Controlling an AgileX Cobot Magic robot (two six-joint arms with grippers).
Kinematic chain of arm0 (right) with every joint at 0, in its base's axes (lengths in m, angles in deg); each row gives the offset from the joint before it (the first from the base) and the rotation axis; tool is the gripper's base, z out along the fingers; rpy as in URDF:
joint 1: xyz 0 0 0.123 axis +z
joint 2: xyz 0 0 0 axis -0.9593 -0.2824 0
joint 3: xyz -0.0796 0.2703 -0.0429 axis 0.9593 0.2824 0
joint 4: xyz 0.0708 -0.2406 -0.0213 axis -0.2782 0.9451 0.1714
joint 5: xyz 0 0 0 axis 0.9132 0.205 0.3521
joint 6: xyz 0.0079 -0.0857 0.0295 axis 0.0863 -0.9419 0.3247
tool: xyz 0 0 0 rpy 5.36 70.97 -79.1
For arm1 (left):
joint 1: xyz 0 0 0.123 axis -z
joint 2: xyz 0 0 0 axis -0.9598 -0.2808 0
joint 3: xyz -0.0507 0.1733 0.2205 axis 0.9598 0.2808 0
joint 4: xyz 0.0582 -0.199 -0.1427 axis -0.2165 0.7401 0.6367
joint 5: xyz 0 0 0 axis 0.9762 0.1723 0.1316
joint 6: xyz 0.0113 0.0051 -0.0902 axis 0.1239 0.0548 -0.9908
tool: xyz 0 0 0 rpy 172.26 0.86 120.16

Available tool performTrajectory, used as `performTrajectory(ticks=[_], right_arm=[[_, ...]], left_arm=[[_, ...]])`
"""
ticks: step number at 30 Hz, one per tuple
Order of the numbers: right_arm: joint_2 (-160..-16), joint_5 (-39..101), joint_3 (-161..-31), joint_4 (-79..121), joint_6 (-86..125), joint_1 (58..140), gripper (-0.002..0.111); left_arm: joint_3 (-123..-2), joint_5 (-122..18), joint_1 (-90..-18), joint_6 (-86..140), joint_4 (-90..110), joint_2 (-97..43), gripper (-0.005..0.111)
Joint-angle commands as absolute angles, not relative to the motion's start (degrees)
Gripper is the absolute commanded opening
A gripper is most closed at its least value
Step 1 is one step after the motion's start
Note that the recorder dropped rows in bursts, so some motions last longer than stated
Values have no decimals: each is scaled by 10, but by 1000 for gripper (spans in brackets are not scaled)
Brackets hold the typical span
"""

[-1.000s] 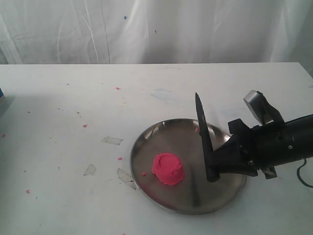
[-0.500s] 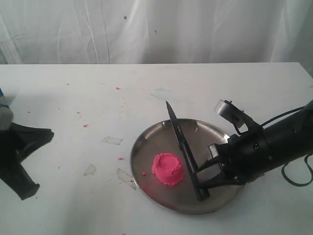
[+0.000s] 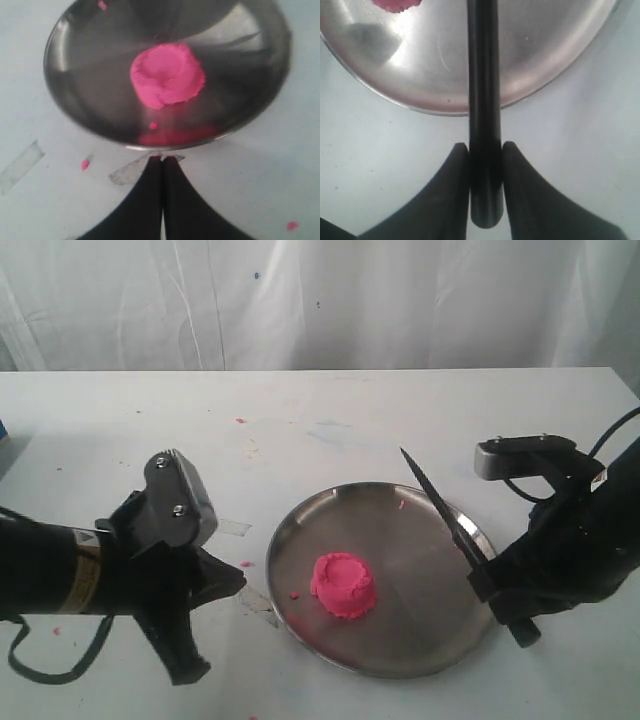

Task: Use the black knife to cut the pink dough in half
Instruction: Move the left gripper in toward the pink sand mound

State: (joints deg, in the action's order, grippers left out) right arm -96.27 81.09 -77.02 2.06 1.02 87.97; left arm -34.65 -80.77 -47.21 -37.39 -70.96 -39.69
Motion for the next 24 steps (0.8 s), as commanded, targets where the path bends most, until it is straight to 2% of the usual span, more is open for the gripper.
performTrajectory(ticks=[1, 6, 12, 16, 19, 22, 24], right_arm=[[-956, 766, -773, 68, 27, 892, 0], [-957, 723, -773, 117, 89, 892, 0], [-967, 697, -762, 118, 89, 892, 0], [-967, 679, -753, 118, 89, 892, 0], [-967, 672, -753, 118, 89, 892, 0], [-967, 671, -753, 118, 89, 892, 0], [-967, 671, -753, 118, 89, 892, 0]], left_arm=[[-402, -683, -424, -528, -757, -433, 0], [-478, -747, -414, -708, -901, -481, 0], [-535, -770, -414, -674, -901, -562, 0], [-553, -703, -414, -628, -901, -580, 0], [-553, -629, -414, -494, -901, -578, 0], [-553, -499, -414, -503, -901, -570, 0], [-553, -347, -410, -483, -846, -567, 0]])
